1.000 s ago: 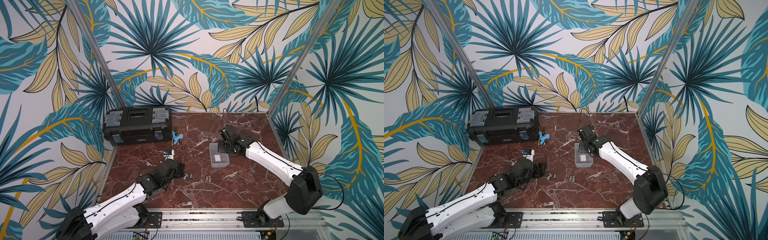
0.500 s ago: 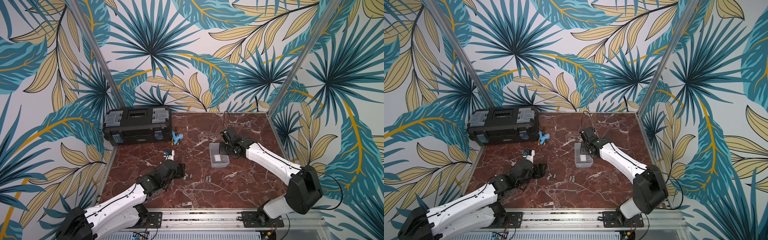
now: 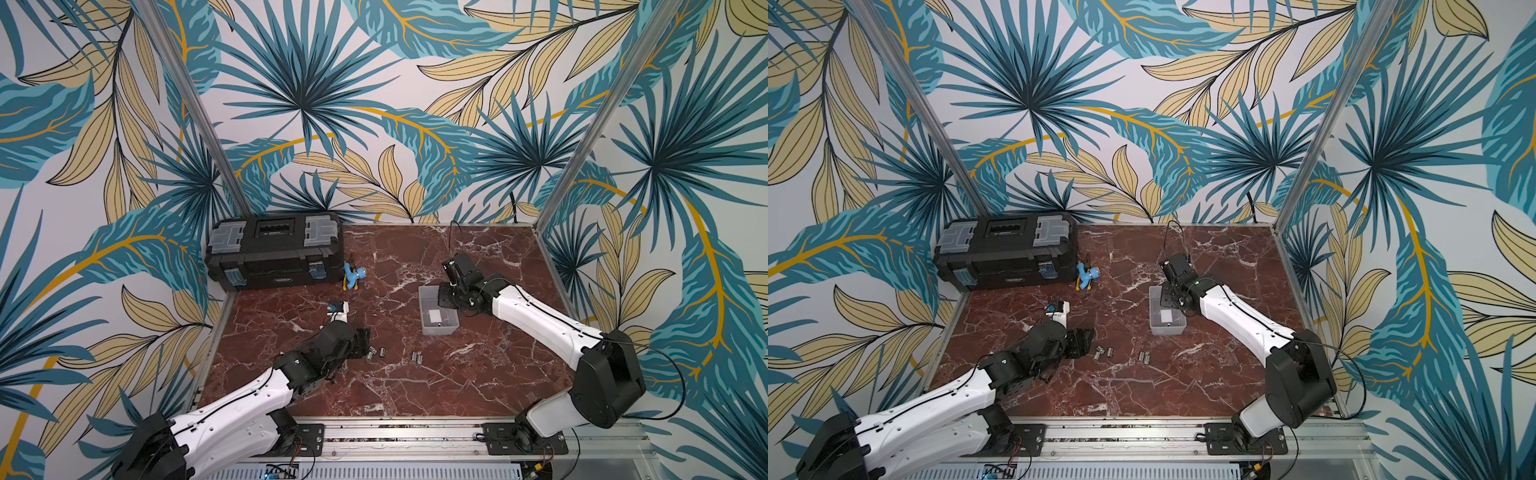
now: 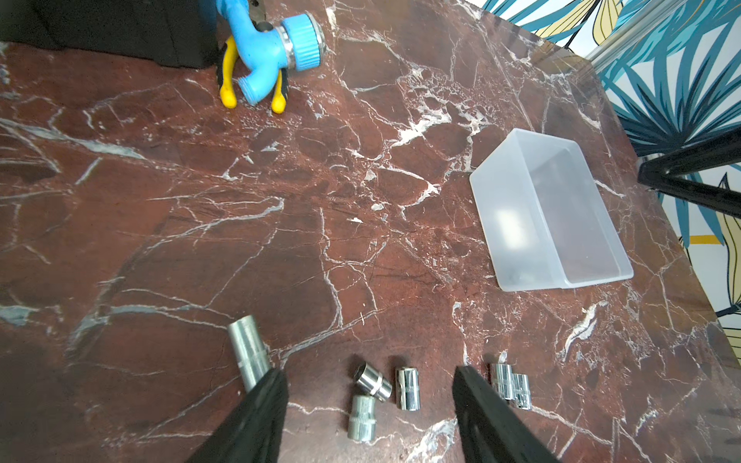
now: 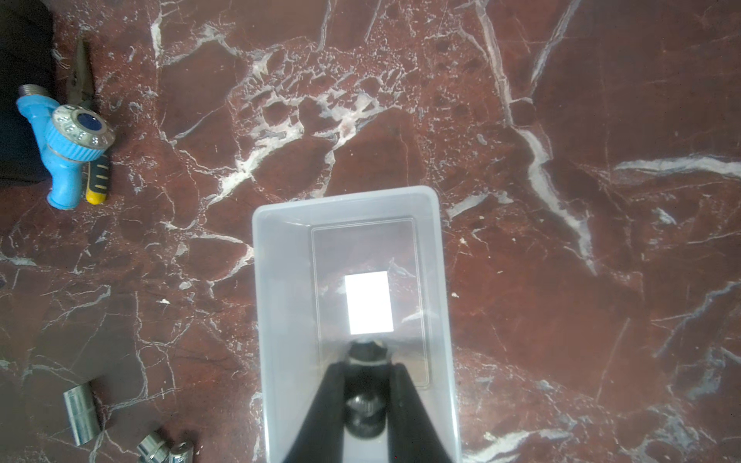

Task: Put the socket on the desktop into the storage box
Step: Place the socket head in the storage box.

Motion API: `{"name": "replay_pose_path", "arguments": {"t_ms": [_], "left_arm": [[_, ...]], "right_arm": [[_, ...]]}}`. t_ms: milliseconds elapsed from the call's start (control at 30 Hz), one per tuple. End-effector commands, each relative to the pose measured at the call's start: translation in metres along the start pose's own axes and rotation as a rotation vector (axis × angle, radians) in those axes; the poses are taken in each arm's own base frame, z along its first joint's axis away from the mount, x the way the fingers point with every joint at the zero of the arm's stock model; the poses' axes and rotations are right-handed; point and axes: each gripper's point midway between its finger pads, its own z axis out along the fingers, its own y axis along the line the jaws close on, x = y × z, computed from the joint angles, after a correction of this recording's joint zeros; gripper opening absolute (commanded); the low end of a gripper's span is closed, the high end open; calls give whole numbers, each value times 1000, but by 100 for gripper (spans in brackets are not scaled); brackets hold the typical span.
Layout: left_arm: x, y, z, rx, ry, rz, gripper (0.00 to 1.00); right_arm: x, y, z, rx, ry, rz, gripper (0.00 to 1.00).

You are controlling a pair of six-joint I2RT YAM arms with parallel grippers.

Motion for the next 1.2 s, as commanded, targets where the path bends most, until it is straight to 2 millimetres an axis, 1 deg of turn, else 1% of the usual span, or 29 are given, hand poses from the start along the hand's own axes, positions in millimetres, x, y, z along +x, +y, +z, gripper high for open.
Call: {"name": "replay_pose_path", "arguments": {"t_ms": [0,100,233,400,533,667,767,900,1033,1167], "left_arm": [[5,5,3,-4,4,-7,70],[6,6,2,-4,4,-10,70],[3,5,0,-8,2,-6,70],[5,8,0,-12,1,-10,70],[6,7,0,-4,-1,-16,70],[5,6,0,-6,4,-14,70],[5,7,0,-7,2,-11,70],[5,8,1,-10,-3,-13,70],[3,6,3,-13,-3,-9,70],[4,5,3,-6,-2,-11,70]], "right_arm": [[12,-4,14,14,38,4,0],[15,2,18,-10,56,7,0],[18,5,25,-21,73,20,0],[24,9,35,-35,102,27,0],[26,19,42,-63,122,28,0],[33,31,51,-69,146,11,0],[38,37,57,-64,158,-5,0],[44,46,63,-83,173,-5,0],[50,51,69,-78,189,-13,0],[49,59,71,-92,191,-34,0]]}}
